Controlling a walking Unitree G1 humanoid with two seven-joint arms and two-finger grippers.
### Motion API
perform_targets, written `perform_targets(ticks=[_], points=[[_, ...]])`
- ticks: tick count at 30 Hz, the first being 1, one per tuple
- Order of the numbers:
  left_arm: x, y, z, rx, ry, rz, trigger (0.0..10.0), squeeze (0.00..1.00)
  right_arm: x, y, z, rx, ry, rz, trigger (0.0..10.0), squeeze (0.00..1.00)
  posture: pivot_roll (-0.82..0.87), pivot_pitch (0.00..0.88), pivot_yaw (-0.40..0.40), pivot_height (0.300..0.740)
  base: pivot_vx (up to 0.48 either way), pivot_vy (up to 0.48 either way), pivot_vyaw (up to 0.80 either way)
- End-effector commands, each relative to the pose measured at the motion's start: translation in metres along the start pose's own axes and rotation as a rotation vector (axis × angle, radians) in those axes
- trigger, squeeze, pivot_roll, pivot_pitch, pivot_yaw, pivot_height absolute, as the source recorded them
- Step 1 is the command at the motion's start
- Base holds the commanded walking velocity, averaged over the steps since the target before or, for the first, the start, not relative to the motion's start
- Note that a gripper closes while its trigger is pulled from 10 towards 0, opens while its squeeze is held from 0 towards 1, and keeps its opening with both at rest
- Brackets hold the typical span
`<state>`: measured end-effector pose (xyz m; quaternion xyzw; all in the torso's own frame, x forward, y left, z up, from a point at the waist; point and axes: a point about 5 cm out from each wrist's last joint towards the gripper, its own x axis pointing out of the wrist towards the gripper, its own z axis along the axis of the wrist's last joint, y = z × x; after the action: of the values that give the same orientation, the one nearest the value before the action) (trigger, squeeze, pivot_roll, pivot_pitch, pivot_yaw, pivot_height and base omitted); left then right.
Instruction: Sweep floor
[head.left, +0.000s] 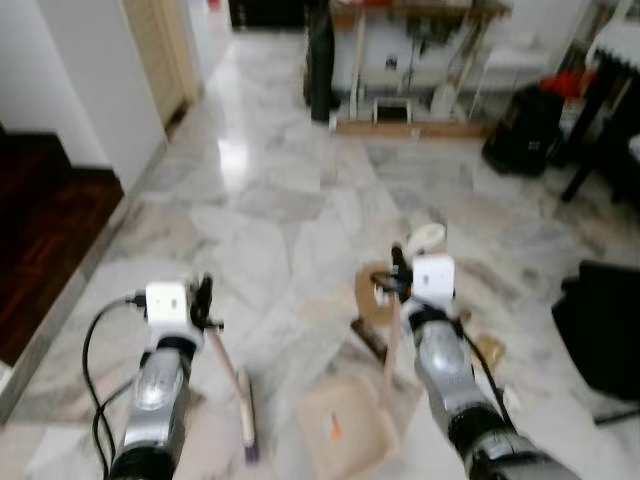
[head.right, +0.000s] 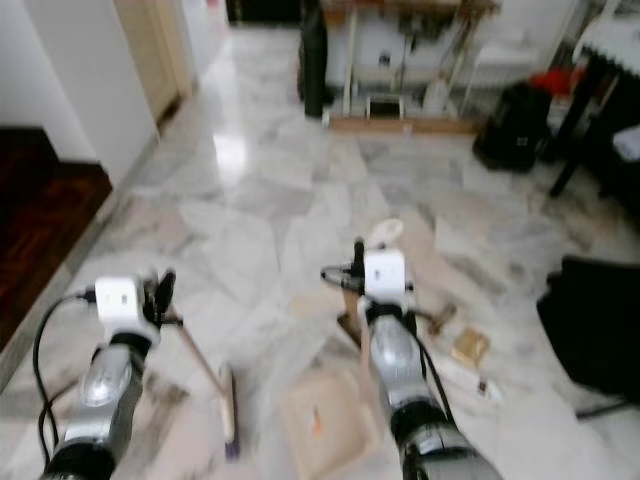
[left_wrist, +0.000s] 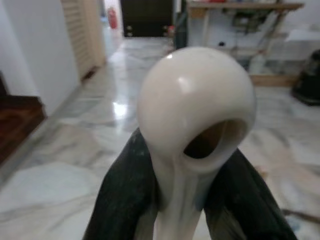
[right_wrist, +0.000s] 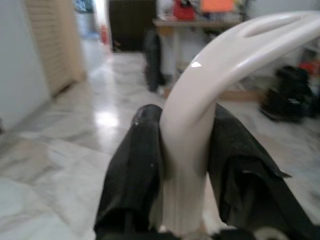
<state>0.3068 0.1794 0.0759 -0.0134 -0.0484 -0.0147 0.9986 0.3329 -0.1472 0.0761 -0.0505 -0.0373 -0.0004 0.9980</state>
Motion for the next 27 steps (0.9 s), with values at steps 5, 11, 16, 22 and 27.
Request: perform_targets(ticks=[5, 11, 16, 22, 27], points=[[0.0039, 0.0054, 0.0099, 0.001, -0.042, 0.009, 10.0, 0.00, 0.0099, 0.0071, 0.0180, -0.010, -0.076, 0.029, 10.0, 0.00, -0.03, 0.000, 0.006, 0.740, 0.345, 0.000, 0.00], [0.0038, 0.0060, 0.0098, 0.003, -0.042, 0.015, 10.0, 0.00, 0.0101, 0.0073, 0.0186, -0.010, -0.078, 0.032, 10.0, 0.00, -0.03, 0.000, 0.004, 0.740, 0.347, 0.000, 0.00], [0.0041, 0.0059, 0.0098, 0.001, -0.042, 0.015, 10.0, 0.00, 0.0104, 0.0072, 0.0189, -0.009, -0.078, 0.034, 10.0, 0.00, -0.03, 0.000, 0.003, 0.740, 0.346, 0.000, 0.00], [0.0042, 0.0062, 0.0101, 0.001, -0.044, 0.016, 10.0, 0.00, 0.0110, 0.0070, 0.0200, -0.010, -0.083, 0.032, 10.0, 0.00, -0.03, 0.000, 0.004, 0.740, 0.347, 0.000, 0.00], [0.0045, 0.0059, 0.0104, 0.002, -0.045, 0.017, 10.0, 0.00, 0.0111, 0.0064, 0.0202, -0.010, -0.083, 0.031, 10.0, 0.00, -0.03, 0.000, 0.002, 0.740, 0.346, 0.000, 0.00]])
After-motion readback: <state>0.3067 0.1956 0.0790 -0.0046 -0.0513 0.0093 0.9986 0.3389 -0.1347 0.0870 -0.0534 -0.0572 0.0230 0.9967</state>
